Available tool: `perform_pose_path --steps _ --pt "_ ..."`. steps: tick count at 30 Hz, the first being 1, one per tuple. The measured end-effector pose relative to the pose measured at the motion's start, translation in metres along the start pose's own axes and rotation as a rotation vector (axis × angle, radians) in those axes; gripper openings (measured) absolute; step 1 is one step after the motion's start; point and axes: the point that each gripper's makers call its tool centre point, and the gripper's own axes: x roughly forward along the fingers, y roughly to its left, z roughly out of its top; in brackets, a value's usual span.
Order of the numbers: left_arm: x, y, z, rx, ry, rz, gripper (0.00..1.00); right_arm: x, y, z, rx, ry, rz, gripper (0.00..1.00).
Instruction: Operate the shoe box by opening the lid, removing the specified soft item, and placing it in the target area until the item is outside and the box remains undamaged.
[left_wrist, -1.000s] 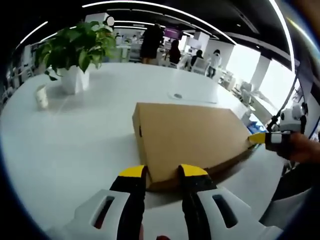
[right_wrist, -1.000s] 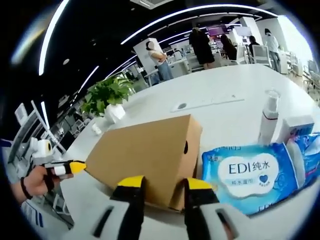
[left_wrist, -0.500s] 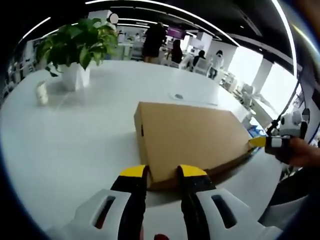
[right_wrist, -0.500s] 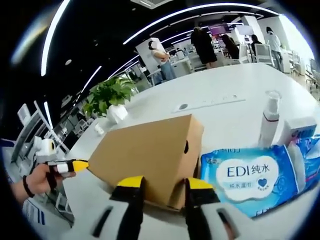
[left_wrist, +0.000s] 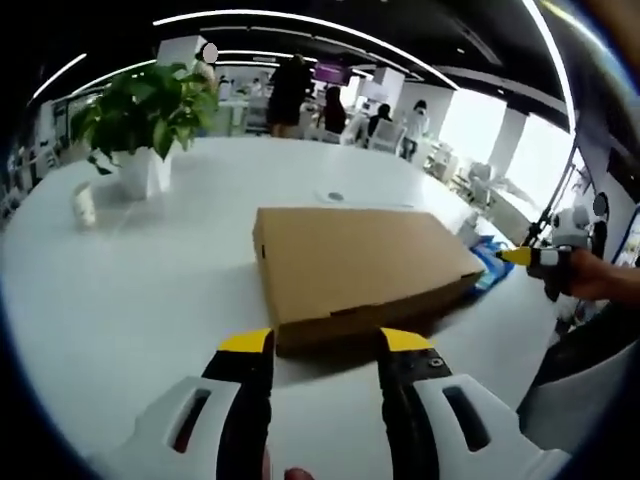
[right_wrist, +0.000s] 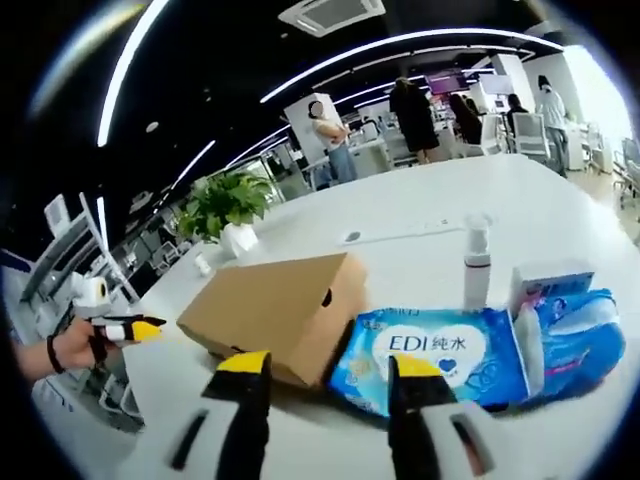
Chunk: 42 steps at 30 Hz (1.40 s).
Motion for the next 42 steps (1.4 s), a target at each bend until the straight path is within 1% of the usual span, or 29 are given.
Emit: perform_pose_path --steps 2,6,9,13,15,18,23,25,30,31,32,34,39,42 --pt "-0.006 -0.005 0.0 0.018 -0.009 -0.019 0.44 -0.014 -0.005 -0.003 -0.013 0.001 -0.005 0.49" --pt "-0.02 -0.013 0.0 0.071 -0.013 -0.031 0.48 -0.042 -0.012 -0.004 -0.053 -0.019 -0.028 0.54" --pt "-0.03 -0.02 0.001 0.085 -0.027 -0.046 0.5 -0.065 -0.015 -0.004 -0.072 -0.038 -0.046 0.58" --pt "-0.04 -0.032 0.002 0.086 -0.045 -0.074 0.54 -0.087 -0.018 -0.003 -0.074 -0.068 -0.07 0.63" --pt "-0.041 -0.037 0.0 0.1 -0.044 -0.08 0.56 -0.097 -0.019 -0.005 -0.08 -0.073 -0.089 0.64" --pt "-0.042 -0.041 -0.006 0.158 -0.02 -0.074 0.57 -0.109 -0.022 -0.012 -0.087 -0.066 -0.119 0.66" --pt "-0.042 -0.045 -0.01 0.152 -0.014 -0.08 0.59 -0.13 -0.033 -0.028 -0.071 -0.05 -0.191 0.71" --pt "-0.042 -0.045 -0.011 0.144 -0.014 -0.076 0.59 -0.138 -0.036 -0.034 -0.075 -0.045 -0.213 0.71" --pt "-0.04 -0.05 -0.014 0.123 -0.021 -0.081 0.6 -0.152 -0.044 -0.04 -0.088 -0.04 -0.252 0.73" --pt "-0.039 -0.051 -0.015 0.123 -0.021 -0.083 0.6 -0.154 -0.044 -0.04 -0.08 -0.046 -0.253 0.73" --pt "-0.038 -0.052 -0.016 0.124 -0.019 -0.084 0.6 -0.156 -0.049 -0.038 -0.066 -0.055 -0.256 0.74" --pt "-0.038 -0.055 -0.017 0.13 -0.014 -0.088 0.6 -0.159 -0.047 -0.038 -0.07 -0.06 -0.262 0.74" --pt "-0.041 -0.063 -0.017 0.138 -0.015 -0.105 0.61 -0.157 -0.046 -0.036 -0.07 -0.075 -0.258 0.75" --pt "-0.041 -0.063 -0.018 0.136 -0.016 -0.107 0.61 -0.156 -0.045 -0.036 -0.066 -0.08 -0.254 0.75"
